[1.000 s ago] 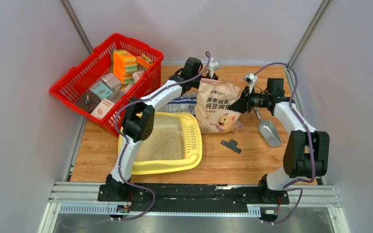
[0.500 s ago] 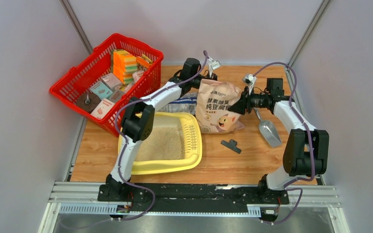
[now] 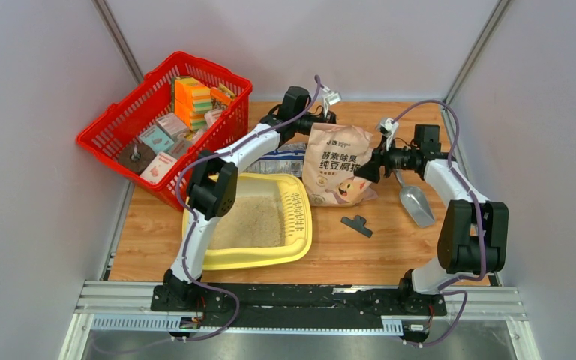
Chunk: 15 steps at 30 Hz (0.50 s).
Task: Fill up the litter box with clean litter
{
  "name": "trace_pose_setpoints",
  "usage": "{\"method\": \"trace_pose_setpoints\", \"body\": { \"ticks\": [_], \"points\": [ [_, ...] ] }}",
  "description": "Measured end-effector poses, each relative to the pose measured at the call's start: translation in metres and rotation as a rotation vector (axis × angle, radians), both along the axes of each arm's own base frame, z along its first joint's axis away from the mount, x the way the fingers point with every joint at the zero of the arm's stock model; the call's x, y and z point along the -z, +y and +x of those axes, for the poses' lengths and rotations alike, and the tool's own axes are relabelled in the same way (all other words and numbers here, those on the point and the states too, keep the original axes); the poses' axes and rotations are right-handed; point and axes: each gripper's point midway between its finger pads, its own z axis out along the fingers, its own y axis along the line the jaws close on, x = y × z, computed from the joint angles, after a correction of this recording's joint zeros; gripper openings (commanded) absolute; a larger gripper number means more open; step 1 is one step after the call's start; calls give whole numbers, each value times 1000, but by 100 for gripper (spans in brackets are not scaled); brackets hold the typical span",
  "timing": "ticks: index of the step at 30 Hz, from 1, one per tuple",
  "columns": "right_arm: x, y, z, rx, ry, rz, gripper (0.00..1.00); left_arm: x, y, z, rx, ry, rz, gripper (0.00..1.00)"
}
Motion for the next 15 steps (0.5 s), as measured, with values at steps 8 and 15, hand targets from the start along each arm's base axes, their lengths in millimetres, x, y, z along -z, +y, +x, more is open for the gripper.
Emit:
{"method": "trace_pose_setpoints", "body": {
  "ticks": [8, 15],
  "points": [
    [-5, -6, 5, 10, -16, 12, 70, 3, 2, -2, 3, 6, 16, 29],
    [-13, -6, 17, 0, -33, 26, 85, -7, 1, 0, 1, -8, 8, 29]
  ]
}}
